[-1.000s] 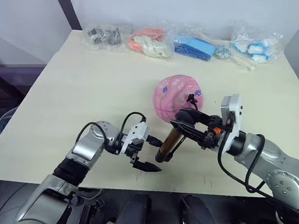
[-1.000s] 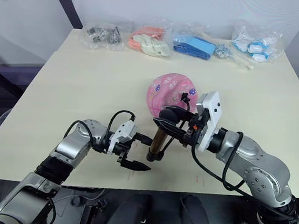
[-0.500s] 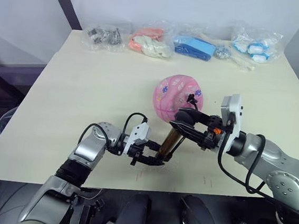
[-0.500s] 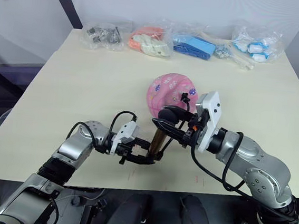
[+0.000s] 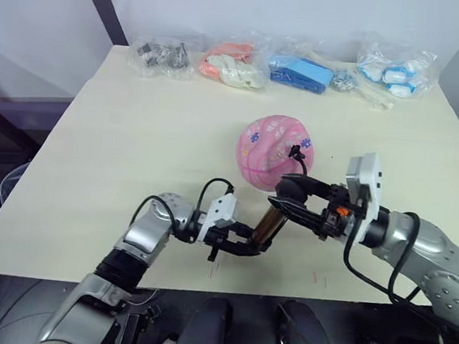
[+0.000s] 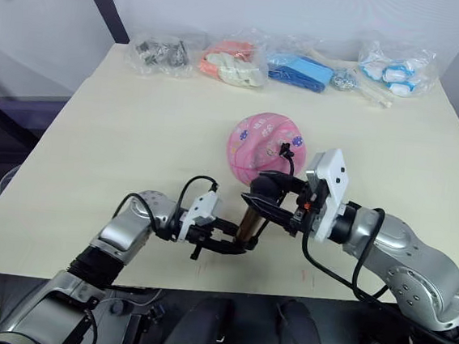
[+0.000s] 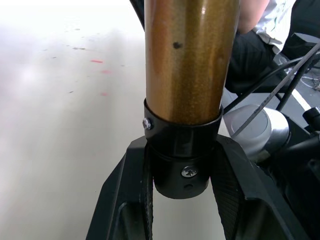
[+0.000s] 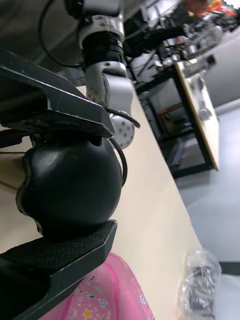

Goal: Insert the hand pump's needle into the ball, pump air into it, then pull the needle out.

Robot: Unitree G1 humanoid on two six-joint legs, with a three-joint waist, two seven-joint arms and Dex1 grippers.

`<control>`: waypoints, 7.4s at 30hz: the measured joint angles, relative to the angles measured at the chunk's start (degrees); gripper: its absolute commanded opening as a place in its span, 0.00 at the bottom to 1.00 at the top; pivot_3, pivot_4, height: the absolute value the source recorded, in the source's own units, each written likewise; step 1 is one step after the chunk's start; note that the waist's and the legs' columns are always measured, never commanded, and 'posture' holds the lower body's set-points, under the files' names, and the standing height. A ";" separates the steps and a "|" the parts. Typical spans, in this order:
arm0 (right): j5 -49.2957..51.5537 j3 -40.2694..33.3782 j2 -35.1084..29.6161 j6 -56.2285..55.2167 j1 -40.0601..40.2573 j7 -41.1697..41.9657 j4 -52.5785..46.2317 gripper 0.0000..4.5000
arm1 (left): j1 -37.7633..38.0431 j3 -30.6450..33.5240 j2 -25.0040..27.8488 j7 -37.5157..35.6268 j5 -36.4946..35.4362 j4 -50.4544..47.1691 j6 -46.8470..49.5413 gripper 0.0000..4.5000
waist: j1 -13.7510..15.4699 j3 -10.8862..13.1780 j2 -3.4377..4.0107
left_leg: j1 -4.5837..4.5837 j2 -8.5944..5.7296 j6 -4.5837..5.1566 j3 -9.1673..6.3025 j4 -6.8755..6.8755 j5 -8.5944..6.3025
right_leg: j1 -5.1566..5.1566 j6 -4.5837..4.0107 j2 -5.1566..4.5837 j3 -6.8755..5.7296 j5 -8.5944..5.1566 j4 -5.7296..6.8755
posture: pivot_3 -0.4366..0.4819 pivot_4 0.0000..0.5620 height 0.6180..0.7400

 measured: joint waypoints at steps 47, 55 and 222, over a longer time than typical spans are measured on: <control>-12.33 -15.74 -7.01 -18.69 19.23 20.76 8.39 0.47 | -6.58 -6.64 -22.96 16.18 14.55 20.52 -11.12 0.24 | 1.30 -0.01 -0.11 | 0.01 -0.03 0.00 0.10 0.14 0.00 | 0.09 0.02 0.01 0.03 0.00 0.00 | 0.48 0.27 1.00; -12.94 -15.72 -6.37 -19.27 19.84 20.58 8.29 0.47 | -6.61 -7.14 -23.15 16.70 15.52 21.68 -12.74 0.24 | 1.31 -0.07 -0.18 | 0.07 -0.03 0.00 0.09 0.15 0.00 | 0.17 0.02 0.01 0.02 0.00 0.00 | 0.48 0.27 1.00; 4.73 -26.65 -14.68 -13.63 10.54 17.90 8.98 0.47 | -14.49 -3.69 -29.96 20.48 19.49 43.21 -23.53 0.24 | 1.30 -1.51 -0.37 | 0.18 -0.26 0.69 -0.34 0.65 -0.45 | 1.09 0.39 -0.20 -0.44 0.10 -0.81 | 0.48 0.27 1.00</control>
